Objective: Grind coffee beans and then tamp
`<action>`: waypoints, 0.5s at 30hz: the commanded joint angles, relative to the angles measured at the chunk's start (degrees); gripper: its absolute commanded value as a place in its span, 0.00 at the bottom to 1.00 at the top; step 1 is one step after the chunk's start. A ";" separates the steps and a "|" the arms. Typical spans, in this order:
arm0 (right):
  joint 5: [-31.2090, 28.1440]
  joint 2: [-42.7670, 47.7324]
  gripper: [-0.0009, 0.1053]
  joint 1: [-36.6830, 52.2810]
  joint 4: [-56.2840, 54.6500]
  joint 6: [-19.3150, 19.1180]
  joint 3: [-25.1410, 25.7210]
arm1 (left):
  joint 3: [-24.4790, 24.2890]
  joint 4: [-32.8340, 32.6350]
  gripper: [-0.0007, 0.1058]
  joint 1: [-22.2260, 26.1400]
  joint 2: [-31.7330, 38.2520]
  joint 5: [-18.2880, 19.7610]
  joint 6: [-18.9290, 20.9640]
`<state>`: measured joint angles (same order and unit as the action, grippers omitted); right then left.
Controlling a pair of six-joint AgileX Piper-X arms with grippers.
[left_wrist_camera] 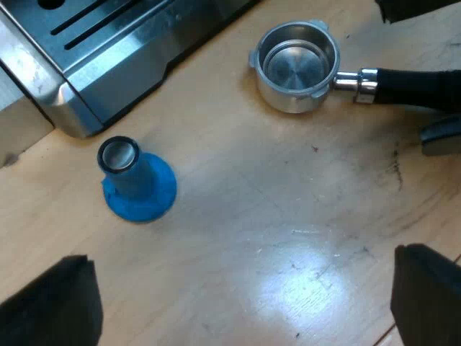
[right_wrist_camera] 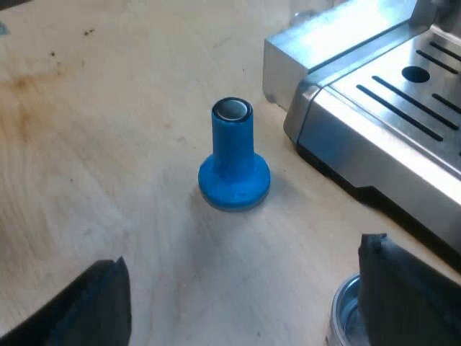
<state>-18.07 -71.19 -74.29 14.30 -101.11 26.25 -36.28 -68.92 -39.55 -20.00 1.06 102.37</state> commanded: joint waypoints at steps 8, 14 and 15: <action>0.31 0.27 0.64 -0.04 1.00 -0.19 0.06 | 1.40 2.52 0.78 -0.26 0.14 -4.78 0.73; 0.31 0.27 0.64 -0.04 1.00 -0.19 0.06 | 2.89 6.52 0.78 1.13 0.14 -4.78 3.29; 0.31 0.27 0.64 -0.04 1.00 -0.19 0.06 | 2.97 6.69 0.78 1.26 0.14 -4.78 3.29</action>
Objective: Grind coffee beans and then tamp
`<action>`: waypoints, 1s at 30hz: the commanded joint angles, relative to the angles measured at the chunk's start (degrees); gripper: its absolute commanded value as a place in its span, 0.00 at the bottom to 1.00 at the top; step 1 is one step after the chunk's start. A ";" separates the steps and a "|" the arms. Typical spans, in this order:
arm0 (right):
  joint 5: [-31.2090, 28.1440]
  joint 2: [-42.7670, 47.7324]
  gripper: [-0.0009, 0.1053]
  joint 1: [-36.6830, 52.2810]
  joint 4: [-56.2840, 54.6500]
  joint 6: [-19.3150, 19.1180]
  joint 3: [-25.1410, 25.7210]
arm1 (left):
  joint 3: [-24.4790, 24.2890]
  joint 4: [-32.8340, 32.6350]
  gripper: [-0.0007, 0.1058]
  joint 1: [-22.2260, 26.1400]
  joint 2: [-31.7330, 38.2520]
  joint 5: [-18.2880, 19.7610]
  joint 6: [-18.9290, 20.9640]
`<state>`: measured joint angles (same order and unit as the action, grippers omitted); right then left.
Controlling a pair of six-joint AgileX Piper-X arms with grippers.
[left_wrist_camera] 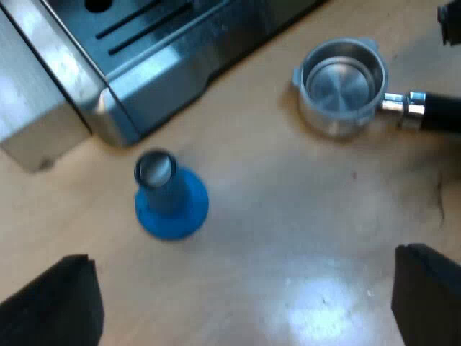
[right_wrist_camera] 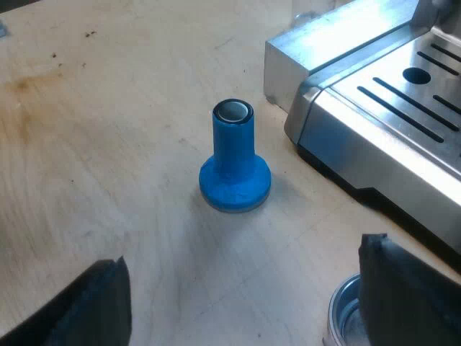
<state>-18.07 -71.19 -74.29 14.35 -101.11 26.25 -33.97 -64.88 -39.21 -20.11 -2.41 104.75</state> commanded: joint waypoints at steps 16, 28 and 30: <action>0.31 0.27 0.64 -0.04 0.95 -0.19 0.06 | 6.59 11.54 0.78 16.44 -2.52 8.92 -4.97; 0.31 0.27 0.64 -0.04 0.95 -0.19 0.06 | 6.90 18.26 0.78 17.28 -14.77 9.93 -7.33; 0.31 0.27 0.64 -0.04 0.95 -0.19 0.06 | 6.90 19.17 0.78 17.28 -17.03 9.36 -7.33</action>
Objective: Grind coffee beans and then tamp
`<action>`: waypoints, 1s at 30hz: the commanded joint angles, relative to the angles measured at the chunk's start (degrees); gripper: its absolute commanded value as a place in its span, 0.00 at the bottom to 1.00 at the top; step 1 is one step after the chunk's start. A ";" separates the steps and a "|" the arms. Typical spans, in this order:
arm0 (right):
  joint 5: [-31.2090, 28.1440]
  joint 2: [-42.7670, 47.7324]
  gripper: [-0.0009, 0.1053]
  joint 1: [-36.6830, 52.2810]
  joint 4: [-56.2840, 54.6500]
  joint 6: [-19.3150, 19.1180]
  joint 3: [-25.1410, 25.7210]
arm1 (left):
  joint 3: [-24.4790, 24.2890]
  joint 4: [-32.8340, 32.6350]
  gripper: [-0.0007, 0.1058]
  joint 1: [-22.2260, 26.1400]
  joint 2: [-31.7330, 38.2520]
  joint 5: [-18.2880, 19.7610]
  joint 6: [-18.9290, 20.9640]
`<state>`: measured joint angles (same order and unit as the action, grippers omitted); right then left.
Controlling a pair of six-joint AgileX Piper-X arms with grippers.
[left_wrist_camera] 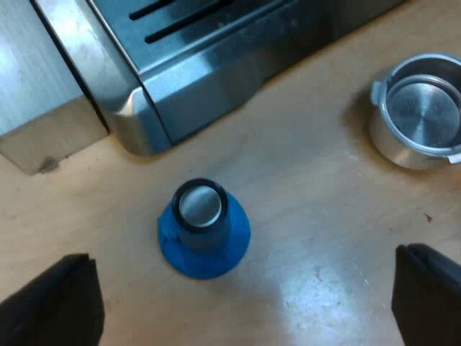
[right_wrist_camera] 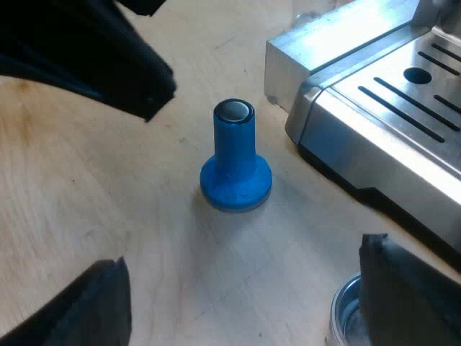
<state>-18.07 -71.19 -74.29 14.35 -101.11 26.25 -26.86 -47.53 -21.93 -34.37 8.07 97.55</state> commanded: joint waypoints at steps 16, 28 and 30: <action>0.31 0.27 0.64 -0.04 0.95 -0.19 0.06 | -0.21 8.83 0.78 -0.01 -15.94 -2.34 -0.14; 0.31 0.27 0.64 -0.04 0.95 -0.19 0.06 | -1.35 12.61 0.78 -0.01 -25.94 -2.02 -0.03; 0.31 0.27 0.64 -0.04 0.95 -0.19 0.06 | -1.76 12.75 0.78 -0.01 -27.22 -2.02 -0.03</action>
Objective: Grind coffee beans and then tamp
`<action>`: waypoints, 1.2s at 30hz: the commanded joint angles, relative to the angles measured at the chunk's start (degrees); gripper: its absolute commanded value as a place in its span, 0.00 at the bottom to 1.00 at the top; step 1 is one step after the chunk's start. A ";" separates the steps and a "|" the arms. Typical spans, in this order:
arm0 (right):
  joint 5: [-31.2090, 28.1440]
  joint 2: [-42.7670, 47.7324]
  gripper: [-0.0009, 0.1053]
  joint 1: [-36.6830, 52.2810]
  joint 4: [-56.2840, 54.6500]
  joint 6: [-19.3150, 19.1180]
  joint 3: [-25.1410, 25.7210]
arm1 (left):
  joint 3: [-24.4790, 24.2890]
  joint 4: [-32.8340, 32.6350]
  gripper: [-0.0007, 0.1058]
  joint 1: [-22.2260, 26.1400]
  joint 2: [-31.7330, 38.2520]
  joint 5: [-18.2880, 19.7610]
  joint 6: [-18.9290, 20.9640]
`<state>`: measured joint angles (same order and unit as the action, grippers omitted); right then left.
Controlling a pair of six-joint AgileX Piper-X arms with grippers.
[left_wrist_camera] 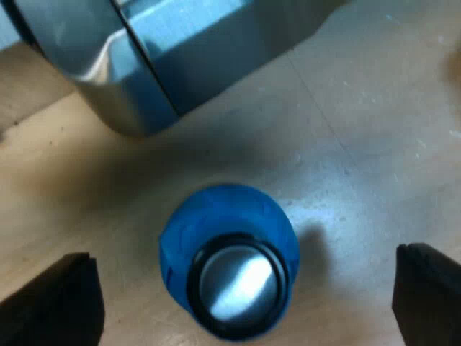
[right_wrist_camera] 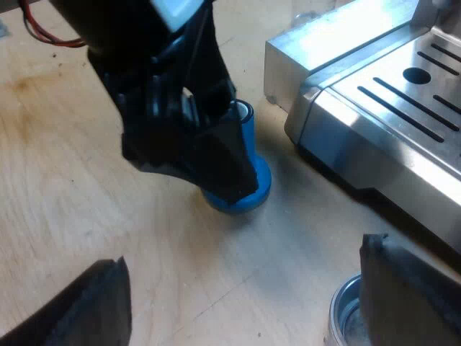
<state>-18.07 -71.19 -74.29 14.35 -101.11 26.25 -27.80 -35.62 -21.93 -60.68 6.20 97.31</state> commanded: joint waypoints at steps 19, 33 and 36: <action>0.31 0.27 0.64 -0.04 0.95 -0.19 0.06 | -1.02 2.29 0.74 -0.01 -5.86 0.06 0.08; 0.31 0.27 0.64 -0.04 0.95 -0.19 0.06 | -1.02 2.58 0.72 -0.01 -5.86 0.56 -0.19; 0.31 0.27 0.64 -0.04 0.95 -0.19 0.06 | -1.02 2.12 0.57 -0.01 -5.86 0.56 -0.19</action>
<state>-18.07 -71.19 -74.29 14.35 -101.11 26.25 -28.31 -33.41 -21.93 -66.69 6.77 97.18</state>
